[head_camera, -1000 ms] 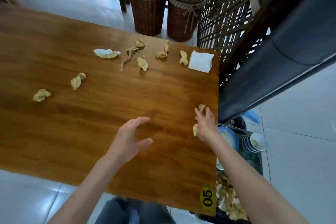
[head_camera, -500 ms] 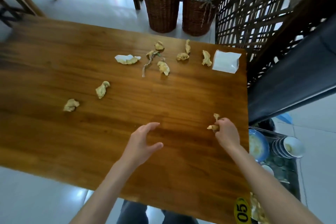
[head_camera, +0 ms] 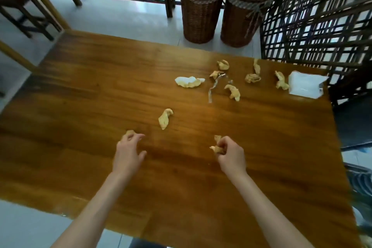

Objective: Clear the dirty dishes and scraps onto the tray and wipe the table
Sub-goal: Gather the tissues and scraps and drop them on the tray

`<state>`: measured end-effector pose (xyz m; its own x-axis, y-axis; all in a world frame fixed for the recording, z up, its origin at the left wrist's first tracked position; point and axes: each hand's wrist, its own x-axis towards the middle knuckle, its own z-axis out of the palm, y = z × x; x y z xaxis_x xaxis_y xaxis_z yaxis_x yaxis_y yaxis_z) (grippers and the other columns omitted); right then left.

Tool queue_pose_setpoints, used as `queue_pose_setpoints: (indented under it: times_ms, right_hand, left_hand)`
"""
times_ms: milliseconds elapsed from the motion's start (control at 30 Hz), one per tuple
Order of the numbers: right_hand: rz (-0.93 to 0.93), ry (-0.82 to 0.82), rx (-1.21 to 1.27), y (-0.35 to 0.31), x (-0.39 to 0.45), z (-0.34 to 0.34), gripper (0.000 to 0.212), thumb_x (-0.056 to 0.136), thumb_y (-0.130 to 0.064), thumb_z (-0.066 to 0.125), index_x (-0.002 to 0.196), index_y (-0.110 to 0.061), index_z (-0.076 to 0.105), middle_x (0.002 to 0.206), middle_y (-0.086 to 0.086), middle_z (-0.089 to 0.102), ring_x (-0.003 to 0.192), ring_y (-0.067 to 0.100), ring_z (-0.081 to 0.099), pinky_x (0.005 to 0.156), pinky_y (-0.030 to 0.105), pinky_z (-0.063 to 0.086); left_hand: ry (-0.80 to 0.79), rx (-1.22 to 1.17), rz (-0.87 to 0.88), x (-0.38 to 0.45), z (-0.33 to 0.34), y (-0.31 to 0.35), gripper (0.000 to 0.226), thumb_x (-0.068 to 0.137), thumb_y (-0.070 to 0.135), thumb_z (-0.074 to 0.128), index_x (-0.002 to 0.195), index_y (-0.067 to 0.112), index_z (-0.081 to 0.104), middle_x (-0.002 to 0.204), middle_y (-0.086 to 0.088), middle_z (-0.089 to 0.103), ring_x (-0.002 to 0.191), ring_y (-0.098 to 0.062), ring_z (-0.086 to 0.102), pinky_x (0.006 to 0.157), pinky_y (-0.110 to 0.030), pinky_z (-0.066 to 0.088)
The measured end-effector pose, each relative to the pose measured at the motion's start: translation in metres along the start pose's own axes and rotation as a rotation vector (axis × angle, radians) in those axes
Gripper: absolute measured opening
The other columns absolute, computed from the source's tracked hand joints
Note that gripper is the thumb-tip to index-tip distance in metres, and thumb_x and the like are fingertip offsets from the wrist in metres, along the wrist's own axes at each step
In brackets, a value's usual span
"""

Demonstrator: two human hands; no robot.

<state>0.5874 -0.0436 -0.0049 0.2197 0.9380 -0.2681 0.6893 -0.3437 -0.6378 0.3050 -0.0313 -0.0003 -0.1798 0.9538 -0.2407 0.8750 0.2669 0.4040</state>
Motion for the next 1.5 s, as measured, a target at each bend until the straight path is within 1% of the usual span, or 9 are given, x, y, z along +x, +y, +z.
queue_pose_setpoints:
  times_ms: [100, 333, 500, 633, 800, 1000, 1167, 1300, 1500]
  right_hand:
    - [0.069, 0.057, 0.089, -0.037, 0.004, 0.032, 0.026, 0.080, -0.007, 0.070, 0.092, -0.024, 0.054, 0.096, -0.003, 0.065, 0.086, 0.009, 0.059, 0.060, 0.009, 0.042]
    - [0.262, 0.140, 0.151, -0.061, 0.003, 0.062, 0.052, 0.079, -0.009, 0.072, 0.125, -0.023, 0.051, 0.109, -0.003, 0.064, 0.104, 0.017, 0.059, 0.083, 0.032, 0.054]
    - [0.319, 0.151, 0.127, -0.058, 0.013, 0.054, 0.035, 0.081, -0.011, 0.070, 0.114, -0.016, 0.060, 0.105, -0.001, 0.065, 0.101, 0.017, 0.061, 0.075, 0.022, 0.050]
    - [0.283, 0.183, 0.118, -0.058, 0.037, 0.038, 0.033, 0.082, -0.011, 0.069, 0.115, -0.014, 0.061, 0.105, -0.001, 0.066, 0.099, 0.014, 0.061, 0.072, 0.016, 0.047]
    - [0.256, 0.275, 0.051, -0.059, 0.092, 0.016, 0.031, 0.083, -0.011, 0.067, 0.114, -0.013, 0.062, 0.109, 0.000, 0.063, 0.103, 0.014, 0.057, 0.084, 0.022, 0.049]
    - [0.141, 0.374, 0.007, -0.054, 0.160, -0.013, 0.024, 0.085, -0.012, 0.063, 0.109, -0.012, 0.064, 0.108, 0.001, 0.059, 0.101, 0.013, 0.053, 0.080, 0.012, 0.034]
    - [0.121, 0.423, -0.011, -0.044, 0.187, -0.025, 0.022, 0.087, -0.014, 0.062, 0.109, -0.013, 0.064, 0.104, 0.000, 0.060, 0.092, 0.006, 0.046, 0.061, 0.002, 0.026]
    - [0.114, 0.433, -0.037, -0.038, 0.193, -0.021, 0.023, 0.086, -0.015, 0.064, 0.109, -0.013, 0.064, 0.105, 0.001, 0.061, 0.100, 0.012, 0.052, 0.074, 0.011, 0.032]
    - [0.071, 0.465, -0.162, -0.032, 0.202, -0.013, 0.025, 0.086, -0.023, 0.065, 0.109, -0.015, 0.065, 0.102, 0.001, 0.065, 0.105, 0.021, 0.048, 0.084, 0.029, 0.042]
  left_hand:
    - [-0.061, 0.080, 0.031, 0.032, -0.009, -0.024, 0.056, 0.085, 0.012, 0.066, 0.135, 0.029, 0.047, 0.145, -0.009, 0.034, 0.131, -0.028, 0.034, 0.100, -0.039, 0.042]
    - [-0.111, 0.133, 0.087, 0.069, 0.001, -0.025, 0.038, 0.091, 0.002, 0.050, 0.123, 0.021, 0.057, 0.134, -0.010, 0.044, 0.122, -0.026, 0.042, 0.094, -0.034, 0.045]
    - [-0.046, -0.106, 0.117, 0.085, -0.001, -0.001, 0.025, 0.089, 0.001, 0.055, 0.107, 0.016, 0.063, 0.109, -0.001, 0.053, 0.102, -0.018, 0.054, 0.082, -0.023, 0.046]
    - [-0.104, -0.264, 0.213, 0.100, 0.003, 0.036, 0.035, 0.084, 0.005, 0.066, 0.114, 0.021, 0.060, 0.112, 0.003, 0.051, 0.102, -0.011, 0.051, 0.084, -0.020, 0.045]
    - [-0.202, -0.073, 0.208, 0.110, 0.027, 0.060, 0.055, 0.085, 0.002, 0.061, 0.131, 0.030, 0.049, 0.132, -0.005, 0.042, 0.122, -0.023, 0.039, 0.097, -0.032, 0.044]
    - [-0.110, -0.138, 0.221, 0.121, 0.041, 0.067, 0.035, 0.091, 0.000, 0.047, 0.116, 0.022, 0.056, 0.111, -0.003, 0.051, 0.099, -0.018, 0.053, 0.077, -0.024, 0.048]
    - [-0.028, -0.113, 0.249, 0.131, 0.044, 0.080, 0.040, 0.087, 0.009, 0.058, 0.126, 0.019, 0.053, 0.126, -0.012, 0.043, 0.113, -0.026, 0.046, 0.090, -0.034, 0.047]
    - [-0.076, -0.008, 0.280, 0.128, 0.057, 0.081, 0.047, 0.083, 0.016, 0.067, 0.127, 0.020, 0.053, 0.125, -0.010, 0.044, 0.114, -0.027, 0.044, 0.088, -0.031, 0.044]
    - [-0.063, -0.062, 0.289, 0.131, 0.062, 0.078, 0.029, 0.084, 0.008, 0.065, 0.111, 0.015, 0.061, 0.108, -0.006, 0.050, 0.101, -0.023, 0.049, 0.081, -0.027, 0.045]
